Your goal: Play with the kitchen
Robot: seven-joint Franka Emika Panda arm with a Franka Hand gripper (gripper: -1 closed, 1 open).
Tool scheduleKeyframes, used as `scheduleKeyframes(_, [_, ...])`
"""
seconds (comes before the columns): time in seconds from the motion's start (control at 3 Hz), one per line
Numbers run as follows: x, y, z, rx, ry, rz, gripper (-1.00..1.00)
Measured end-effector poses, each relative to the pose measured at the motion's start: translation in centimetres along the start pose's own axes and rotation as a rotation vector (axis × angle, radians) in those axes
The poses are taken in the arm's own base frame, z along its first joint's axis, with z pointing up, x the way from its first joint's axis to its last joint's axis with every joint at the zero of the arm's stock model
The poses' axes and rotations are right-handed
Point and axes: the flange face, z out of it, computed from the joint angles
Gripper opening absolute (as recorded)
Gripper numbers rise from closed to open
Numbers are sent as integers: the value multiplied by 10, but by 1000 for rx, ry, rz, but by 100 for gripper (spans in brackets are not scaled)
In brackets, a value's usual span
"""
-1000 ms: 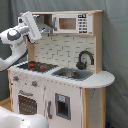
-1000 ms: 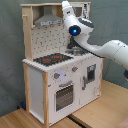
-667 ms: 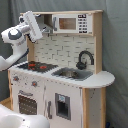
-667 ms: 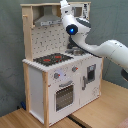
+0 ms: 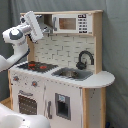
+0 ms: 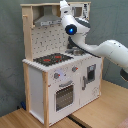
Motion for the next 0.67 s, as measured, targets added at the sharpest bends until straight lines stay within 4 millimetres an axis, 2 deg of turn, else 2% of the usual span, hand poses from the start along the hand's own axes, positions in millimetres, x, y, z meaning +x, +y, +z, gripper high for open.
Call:
scheduleKeyframes(0.33, [-19, -7, 34, 3, -102, 31, -100])
scheduleKeyframes(0.67, [-36, 2, 49, -4, -218, 46, -100])
